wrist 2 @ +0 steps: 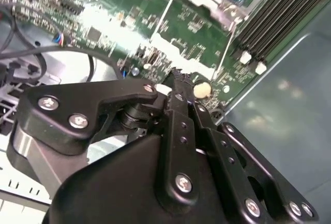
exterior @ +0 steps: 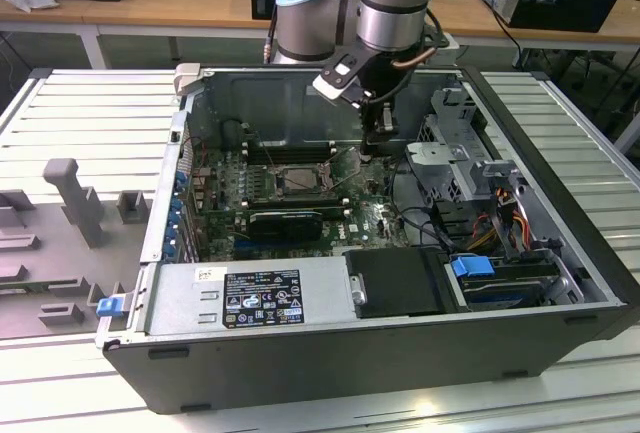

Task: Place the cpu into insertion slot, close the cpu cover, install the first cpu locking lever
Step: 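Place the cpu into insertion slot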

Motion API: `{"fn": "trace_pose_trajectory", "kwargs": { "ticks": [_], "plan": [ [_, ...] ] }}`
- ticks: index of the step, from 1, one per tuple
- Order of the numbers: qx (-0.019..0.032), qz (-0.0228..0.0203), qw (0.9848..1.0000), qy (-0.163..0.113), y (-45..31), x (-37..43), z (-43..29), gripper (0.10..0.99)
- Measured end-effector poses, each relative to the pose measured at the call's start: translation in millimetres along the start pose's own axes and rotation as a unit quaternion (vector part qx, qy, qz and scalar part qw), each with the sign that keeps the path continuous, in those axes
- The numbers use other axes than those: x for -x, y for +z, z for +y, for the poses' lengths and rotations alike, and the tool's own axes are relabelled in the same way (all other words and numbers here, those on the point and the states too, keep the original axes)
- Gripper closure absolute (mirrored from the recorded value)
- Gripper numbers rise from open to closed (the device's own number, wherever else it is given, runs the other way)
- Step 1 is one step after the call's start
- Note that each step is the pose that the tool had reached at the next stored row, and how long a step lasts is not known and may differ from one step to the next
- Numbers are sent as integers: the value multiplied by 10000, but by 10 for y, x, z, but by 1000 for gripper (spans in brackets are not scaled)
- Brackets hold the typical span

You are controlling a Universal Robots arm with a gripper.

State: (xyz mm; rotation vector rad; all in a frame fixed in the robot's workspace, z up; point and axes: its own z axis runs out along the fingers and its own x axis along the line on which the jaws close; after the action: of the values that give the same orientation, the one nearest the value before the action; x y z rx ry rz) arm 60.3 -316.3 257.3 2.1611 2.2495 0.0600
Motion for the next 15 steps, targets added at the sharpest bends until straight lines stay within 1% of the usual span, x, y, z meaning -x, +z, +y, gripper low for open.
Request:
{"fn": "trace_pose_trajectory", "kwargs": {
  "ticks": [1,3,4,5,6,7,8,10,15],
  "plan": [
    [-3,2,10000,-56,20,2,35,980],
    [-8,6,9999,-137,59,2,42,980],
    [-35,10,9998,-192,102,3,41,980],
    [-78,11,9998,-191,112,2,21,980],
    [-87,12,9998,-191,114,-1,-51,980],
    [-87,13,9998,-191,110,-5,-148,980],
    [-87,12,9998,-191,107,-6,-204,980],
    [-87,13,9998,-191,107,-8,-230,980],
    [-87,13,9998,-191,106,-9,-245,980]
  ]
}}
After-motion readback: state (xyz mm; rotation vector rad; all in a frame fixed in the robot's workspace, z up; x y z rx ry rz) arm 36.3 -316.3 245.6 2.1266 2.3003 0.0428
